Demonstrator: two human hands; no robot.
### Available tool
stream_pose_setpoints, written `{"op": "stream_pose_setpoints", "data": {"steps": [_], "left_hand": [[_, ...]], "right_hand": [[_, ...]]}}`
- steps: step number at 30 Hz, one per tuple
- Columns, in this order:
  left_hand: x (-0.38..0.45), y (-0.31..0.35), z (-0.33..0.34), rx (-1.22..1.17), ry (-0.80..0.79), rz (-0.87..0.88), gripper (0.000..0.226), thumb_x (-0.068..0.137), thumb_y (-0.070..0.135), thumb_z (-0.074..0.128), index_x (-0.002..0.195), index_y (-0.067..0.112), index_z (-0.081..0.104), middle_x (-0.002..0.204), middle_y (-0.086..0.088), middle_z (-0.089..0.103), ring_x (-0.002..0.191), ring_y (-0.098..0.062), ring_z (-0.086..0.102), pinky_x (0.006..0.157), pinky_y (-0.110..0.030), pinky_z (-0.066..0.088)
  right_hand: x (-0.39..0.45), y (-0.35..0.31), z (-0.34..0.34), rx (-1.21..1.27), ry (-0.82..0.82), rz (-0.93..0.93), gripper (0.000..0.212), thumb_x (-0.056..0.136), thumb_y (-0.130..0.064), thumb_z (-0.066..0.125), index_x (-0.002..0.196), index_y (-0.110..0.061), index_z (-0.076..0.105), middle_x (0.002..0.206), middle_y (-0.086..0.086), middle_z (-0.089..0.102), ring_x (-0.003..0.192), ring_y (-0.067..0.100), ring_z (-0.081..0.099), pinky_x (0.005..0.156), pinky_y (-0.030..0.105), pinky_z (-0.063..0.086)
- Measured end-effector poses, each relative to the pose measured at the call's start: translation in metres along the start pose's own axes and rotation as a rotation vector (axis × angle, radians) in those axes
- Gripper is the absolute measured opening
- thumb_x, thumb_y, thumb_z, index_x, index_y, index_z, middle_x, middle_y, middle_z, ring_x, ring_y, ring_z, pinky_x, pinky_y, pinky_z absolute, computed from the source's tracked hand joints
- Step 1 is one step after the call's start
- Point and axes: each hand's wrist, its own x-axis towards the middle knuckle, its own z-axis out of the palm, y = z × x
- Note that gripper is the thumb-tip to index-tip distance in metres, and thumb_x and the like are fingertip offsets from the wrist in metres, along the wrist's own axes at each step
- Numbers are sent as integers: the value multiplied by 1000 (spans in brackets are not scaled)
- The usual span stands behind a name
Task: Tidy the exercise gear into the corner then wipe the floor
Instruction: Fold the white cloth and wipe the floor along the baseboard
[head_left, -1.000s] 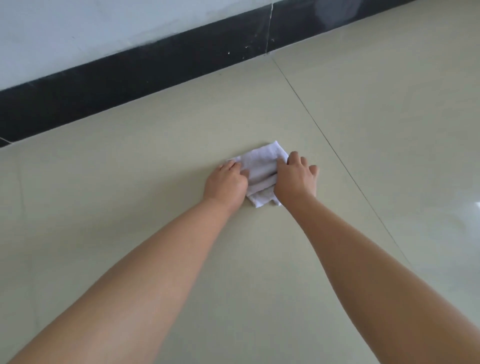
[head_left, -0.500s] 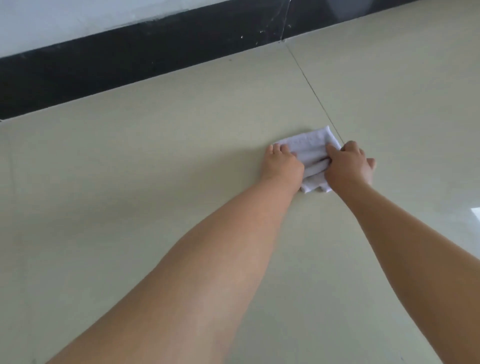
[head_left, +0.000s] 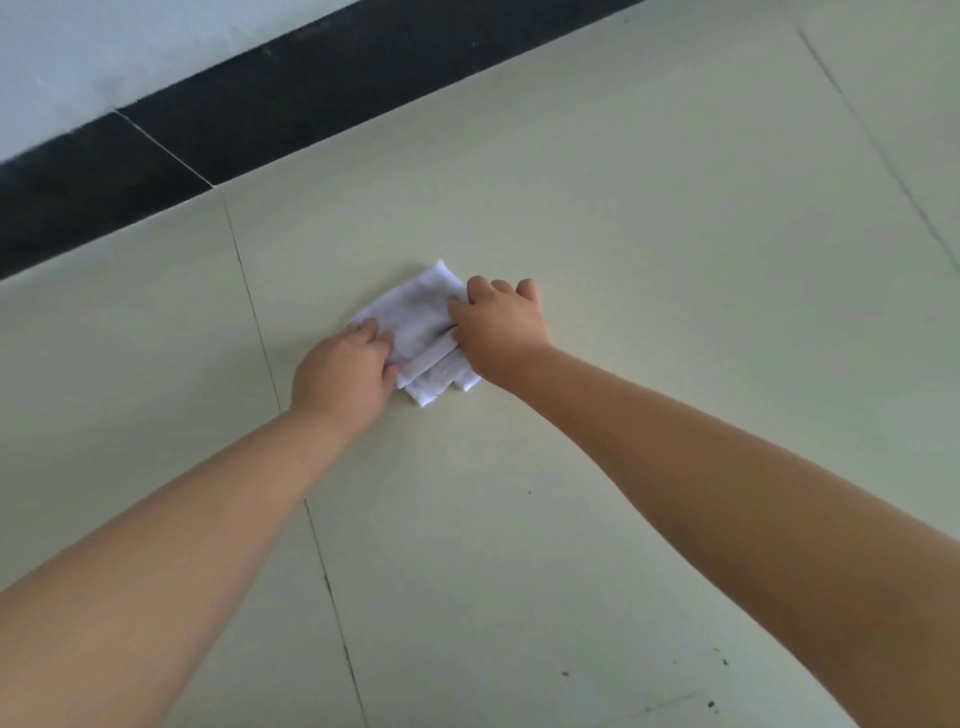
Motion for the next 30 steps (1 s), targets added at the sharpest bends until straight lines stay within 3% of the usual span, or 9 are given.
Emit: {"op": "stream_pose_setpoints", "data": {"steps": [4,8,10,12,15,20,25,27,30], "left_hand": [[-23,6,31,-17,67,119,14,61,10,58,51,1,64,60,-17,66,52,-33,66,46,-28,51],[-64,56,52,-19,108,401,29,54,15,41,41,6,66,47,-6,64,49,-23,67,60,-20,55],[-107,82,50,-7,40,470,19,46,10,52,46,10,71,51,-4,66,57,-21,69,77,-22,52],[-145,96,49,16,-195,462,29,74,1,54,93,9,75,96,-12,73,100,-27,66,102,-29,39],[-200,86,46,67,-470,439,34,94,6,41,124,5,57,129,-13,59,124,-31,50,105,-33,32],[-278,17,-21,93,-517,383,31,90,4,45,117,8,60,121,-10,61,116,-30,54,81,-28,38],[-319,-46,-113,45,-444,179,33,88,-1,44,114,11,62,106,-5,62,111,-27,56,59,-23,32],[-332,-70,-156,50,-366,92,32,87,-1,45,110,13,63,73,3,45,101,-25,56,49,-21,22],[-352,-107,-215,52,-250,-41,26,91,3,44,107,12,63,62,5,19,97,-25,55,48,-22,16]], "right_hand": [[-57,1,22,-111,181,-3,20,58,-3,77,74,-6,65,63,7,50,55,25,50,67,33,38],[-146,5,51,-144,185,219,36,30,10,78,50,-11,57,44,1,47,31,21,40,68,24,17],[-193,-6,58,-143,95,326,38,28,12,78,50,-11,59,44,1,49,36,21,25,67,26,24],[-234,-31,49,-154,-176,428,25,48,5,77,63,-11,66,61,3,60,49,21,28,82,30,37],[-276,-76,31,-31,-539,514,26,86,-6,43,97,-17,64,89,1,52,78,25,44,81,27,18],[-298,-161,-33,103,-550,533,22,90,-8,35,74,-20,44,67,-10,25,60,16,28,80,23,19],[-282,-240,-126,70,-472,336,28,91,-8,37,100,-15,63,90,0,43,70,20,38,81,23,16],[-270,-266,-161,39,-424,276,29,92,-9,38,104,-13,64,90,-1,40,77,21,39,80,25,17],[-252,-306,-217,27,-334,155,28,92,-11,38,101,-10,65,89,-1,41,79,21,38,87,29,25]]}}
